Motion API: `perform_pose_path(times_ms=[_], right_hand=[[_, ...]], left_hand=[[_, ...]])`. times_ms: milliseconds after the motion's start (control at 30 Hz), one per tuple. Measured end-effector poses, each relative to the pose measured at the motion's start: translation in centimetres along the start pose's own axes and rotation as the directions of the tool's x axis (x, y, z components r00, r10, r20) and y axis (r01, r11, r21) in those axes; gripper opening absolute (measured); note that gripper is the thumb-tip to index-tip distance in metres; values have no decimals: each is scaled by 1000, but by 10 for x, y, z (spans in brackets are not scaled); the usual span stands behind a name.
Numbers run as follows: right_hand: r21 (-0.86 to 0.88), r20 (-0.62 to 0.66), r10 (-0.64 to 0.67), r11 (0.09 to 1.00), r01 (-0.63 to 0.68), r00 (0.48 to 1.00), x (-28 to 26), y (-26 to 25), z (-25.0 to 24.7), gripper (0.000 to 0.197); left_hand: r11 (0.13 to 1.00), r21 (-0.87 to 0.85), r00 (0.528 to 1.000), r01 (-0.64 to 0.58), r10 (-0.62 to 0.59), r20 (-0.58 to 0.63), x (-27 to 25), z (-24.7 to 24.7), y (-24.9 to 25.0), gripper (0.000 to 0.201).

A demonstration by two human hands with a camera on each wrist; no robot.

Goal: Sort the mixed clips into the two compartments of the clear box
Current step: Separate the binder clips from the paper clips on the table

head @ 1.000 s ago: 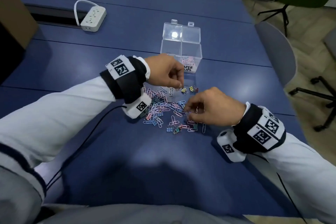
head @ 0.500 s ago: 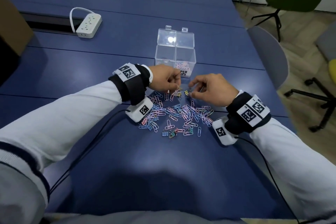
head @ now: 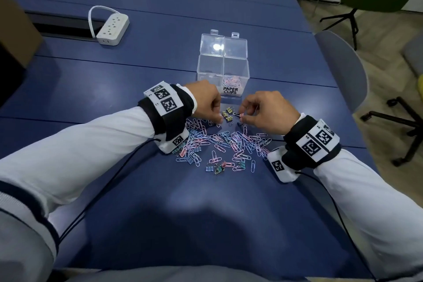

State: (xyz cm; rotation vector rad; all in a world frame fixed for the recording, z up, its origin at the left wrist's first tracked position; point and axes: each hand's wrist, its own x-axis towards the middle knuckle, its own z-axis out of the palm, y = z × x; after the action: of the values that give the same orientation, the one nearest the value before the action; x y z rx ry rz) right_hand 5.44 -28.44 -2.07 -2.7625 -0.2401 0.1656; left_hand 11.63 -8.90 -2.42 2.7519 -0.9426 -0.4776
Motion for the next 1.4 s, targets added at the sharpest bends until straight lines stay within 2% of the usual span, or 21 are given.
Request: perform_pose_path(times_ms=[267, 467, 567, 633, 767, 867, 1000, 1133, 1200, 1300, 1400], right_hand=[[-3, 131, -19, 1000, 20, 991, -17, 0, -3, 14], [-29, 122, 15, 1000, -11, 992, -33, 10, -9, 12], [-152, 161, 70, 987, -46, 984, -45, 13, -6, 19], [-196, 172, 102, 978, -67, 980, -49, 13, 0, 25], [-108, 192, -2, 994, 24, 981, -47, 6, 5, 30], [-13, 181, -77, 997, 80, 981, -52, 1, 2, 32], [14, 155, -124, 992, 124, 980, -66, -1, -7, 24], [-12, 210, -198, 979, 205, 957, -74, -19, -1, 26], [-63, 232, -205, 972, 225, 951, -72, -24, 7, 29], [-131, 253, -146, 974, 183, 956, -69, -25, 14, 28], [-113, 271, -125, 981, 160, 954, -69, -24, 18, 24]], left_hand=[[998, -11, 994, -64, 64, 85, -12, -4, -7, 8], [990, -67, 986, -127, 134, 103, -35, -6, -10, 19], [992, -3, 990, -130, 130, 57, -40, -1, -10, 30], [994, 37, 993, -98, 95, 69, -39, 1, -8, 32], [990, 29, 982, -138, 133, 138, -34, 3, 5, 25], [977, 8, 971, -215, 213, 106, -39, 3, 16, 25], [949, -24, 942, -313, 314, 121, -67, 5, 32, 37], [946, 62, 935, -318, 302, 186, -80, 21, 43, 48], [946, 77, 935, -315, 295, 194, -78, 26, 41, 46], [948, 65, 937, -313, 296, 185, -74, 29, 37, 34], [955, -14, 940, -298, 296, 168, -75, 28, 31, 26]])
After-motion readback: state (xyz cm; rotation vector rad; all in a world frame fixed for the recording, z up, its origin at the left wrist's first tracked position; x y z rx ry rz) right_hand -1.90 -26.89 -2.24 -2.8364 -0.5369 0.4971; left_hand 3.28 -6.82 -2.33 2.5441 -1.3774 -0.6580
